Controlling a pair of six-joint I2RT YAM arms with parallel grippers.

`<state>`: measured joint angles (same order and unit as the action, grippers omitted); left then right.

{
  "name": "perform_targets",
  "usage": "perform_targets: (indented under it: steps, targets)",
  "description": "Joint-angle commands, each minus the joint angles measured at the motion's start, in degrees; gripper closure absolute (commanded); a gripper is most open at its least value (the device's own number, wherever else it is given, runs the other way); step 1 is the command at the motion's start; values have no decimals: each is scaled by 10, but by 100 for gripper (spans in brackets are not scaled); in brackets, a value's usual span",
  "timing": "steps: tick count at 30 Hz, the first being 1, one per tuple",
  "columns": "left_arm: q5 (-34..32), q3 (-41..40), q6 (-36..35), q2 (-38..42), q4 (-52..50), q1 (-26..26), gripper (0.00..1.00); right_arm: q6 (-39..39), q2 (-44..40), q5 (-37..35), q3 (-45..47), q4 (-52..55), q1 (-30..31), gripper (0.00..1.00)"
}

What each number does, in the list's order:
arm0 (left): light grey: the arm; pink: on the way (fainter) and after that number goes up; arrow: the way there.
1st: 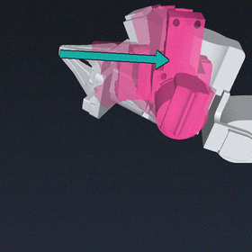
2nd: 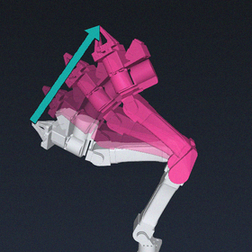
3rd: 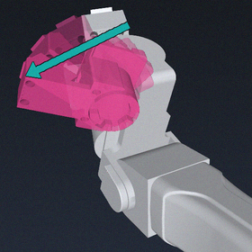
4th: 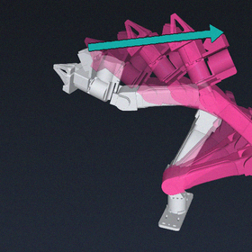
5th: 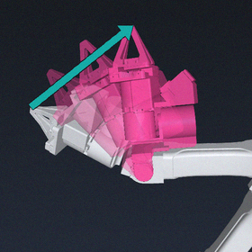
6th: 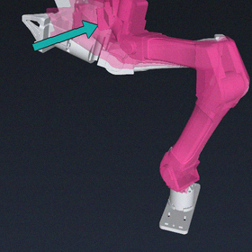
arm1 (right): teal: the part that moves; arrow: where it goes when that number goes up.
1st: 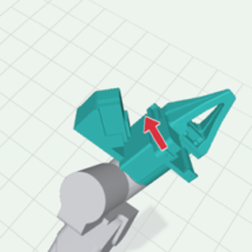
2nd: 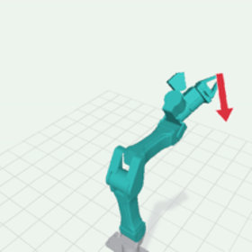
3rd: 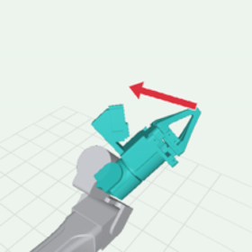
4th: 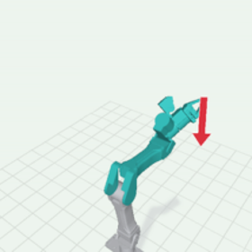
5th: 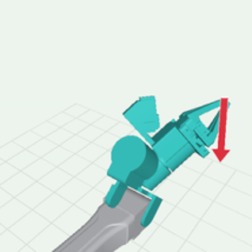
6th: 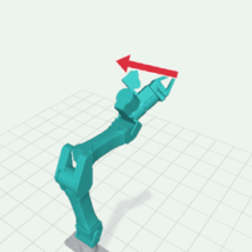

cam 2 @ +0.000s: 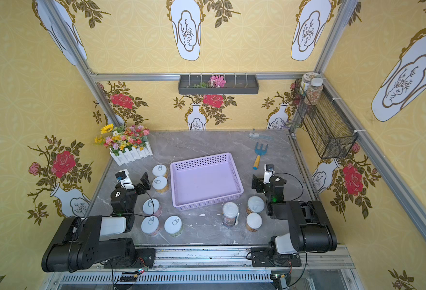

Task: Put the canned food in the basket
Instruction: Adjust the basket at the center of the board.

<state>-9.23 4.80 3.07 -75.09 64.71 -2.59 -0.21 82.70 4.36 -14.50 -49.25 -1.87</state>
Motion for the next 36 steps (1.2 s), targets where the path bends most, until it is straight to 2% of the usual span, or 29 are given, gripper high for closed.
perform_targets:
  steps: [1,8,11,15,19,21,25,27,29,31,36]
  targets:
    - [3,-1,-2,0,12,0,0,-3,-1,2,-1,-8,0,3]
    - [-5,-11,0,9,19,4,0,-4,-4,3,2,-11,0,3]
    - [-62,-17,-3,45,14,25,0,4,-27,11,-10,24,2,3]
    - [-127,-7,-12,137,-80,62,0,9,-87,2,-22,99,11,3]
    - [-189,29,-12,200,-176,112,0,-12,-144,-42,-24,162,21,3]
    - [-218,54,9,229,-225,127,0,-36,-170,-85,-34,203,31,3]
    - [-238,118,82,261,-345,133,0,-71,-197,-155,-66,282,61,3]
    - [-263,161,155,258,-420,133,0,-95,-202,-189,-84,312,81,3]
    - [-258,210,201,244,-505,133,0,-98,-208,-191,-92,323,100,3]
    - [-238,247,216,230,-559,133,0,-102,-219,-192,-100,335,118,3]
    - [-205,298,245,221,-641,131,0,-131,-234,-165,-139,375,161,3]
